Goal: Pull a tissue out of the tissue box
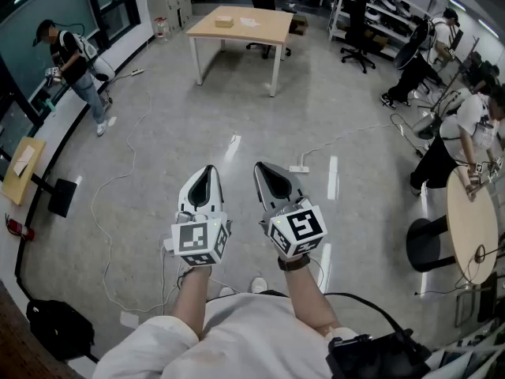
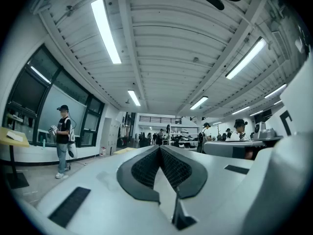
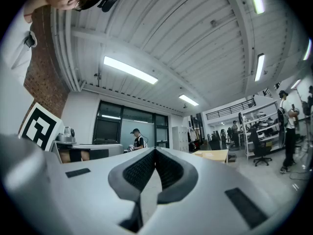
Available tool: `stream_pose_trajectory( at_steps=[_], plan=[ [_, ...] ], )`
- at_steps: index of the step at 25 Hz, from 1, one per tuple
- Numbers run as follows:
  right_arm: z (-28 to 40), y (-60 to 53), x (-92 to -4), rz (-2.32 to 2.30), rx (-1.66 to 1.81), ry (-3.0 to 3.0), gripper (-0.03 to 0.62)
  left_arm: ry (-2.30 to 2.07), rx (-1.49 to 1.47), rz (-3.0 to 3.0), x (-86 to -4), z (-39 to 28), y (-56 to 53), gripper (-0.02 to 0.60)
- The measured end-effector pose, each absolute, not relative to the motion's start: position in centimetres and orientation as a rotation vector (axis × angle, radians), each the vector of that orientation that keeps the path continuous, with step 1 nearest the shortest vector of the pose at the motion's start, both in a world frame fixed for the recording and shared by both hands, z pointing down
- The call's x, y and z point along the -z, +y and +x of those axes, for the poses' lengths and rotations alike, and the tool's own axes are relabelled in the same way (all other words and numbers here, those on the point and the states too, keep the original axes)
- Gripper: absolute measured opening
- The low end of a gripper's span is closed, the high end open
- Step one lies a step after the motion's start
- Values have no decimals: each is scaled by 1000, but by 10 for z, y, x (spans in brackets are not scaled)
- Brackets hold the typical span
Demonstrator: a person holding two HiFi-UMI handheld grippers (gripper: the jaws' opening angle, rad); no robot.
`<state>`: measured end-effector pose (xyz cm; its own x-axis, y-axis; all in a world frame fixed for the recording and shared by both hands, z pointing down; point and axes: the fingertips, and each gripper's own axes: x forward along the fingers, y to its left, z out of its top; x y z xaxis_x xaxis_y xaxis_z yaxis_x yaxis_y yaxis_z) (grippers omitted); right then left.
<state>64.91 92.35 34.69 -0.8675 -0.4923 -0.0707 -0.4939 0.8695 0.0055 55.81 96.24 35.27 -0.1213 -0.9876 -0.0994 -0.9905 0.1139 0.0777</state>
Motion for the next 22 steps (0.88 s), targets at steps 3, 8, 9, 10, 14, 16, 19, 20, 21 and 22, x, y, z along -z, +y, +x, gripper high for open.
stream_pose_trajectory(
  at_steps=[3, 8, 9, 10, 14, 16, 19, 20, 21, 22],
  plan=[
    [673, 908, -354, -814, -31, 2967, 2, 2352, -177, -2036, -358, 570, 955, 0],
    [694, 857, -382, -871, 96, 2973, 2, 2417, -93, -2037, -381, 572, 929, 0],
    [694, 848, -386, -880, 122, 2977, 2, 2435, -76, -2035, -386, 569, 923, 0],
    [692, 840, -390, -886, 143, 2980, 2, 2452, -63, -2033, -391, 565, 918, 0],
    [673, 811, -399, -874, 183, 2989, 2, 2476, -83, -2035, -400, 543, 894, 0],
    [657, 794, -403, -863, 180, 2996, 2, 2477, -112, -2034, -404, 528, 878, 0],
    [620, 770, -407, -817, 157, 3011, 2, 2486, -142, -2020, -411, 496, 850, 0],
    [604, 761, -405, -795, 147, 3010, 2, 2493, -139, -2009, -412, 481, 839, 0],
    [586, 752, -401, -776, 135, 3002, 0, 2508, -124, -1995, -412, 465, 828, 0],
    [568, 743, -395, -760, 118, 2988, 2, 2534, -97, -1978, -411, 447, 817, 0]
  ],
)
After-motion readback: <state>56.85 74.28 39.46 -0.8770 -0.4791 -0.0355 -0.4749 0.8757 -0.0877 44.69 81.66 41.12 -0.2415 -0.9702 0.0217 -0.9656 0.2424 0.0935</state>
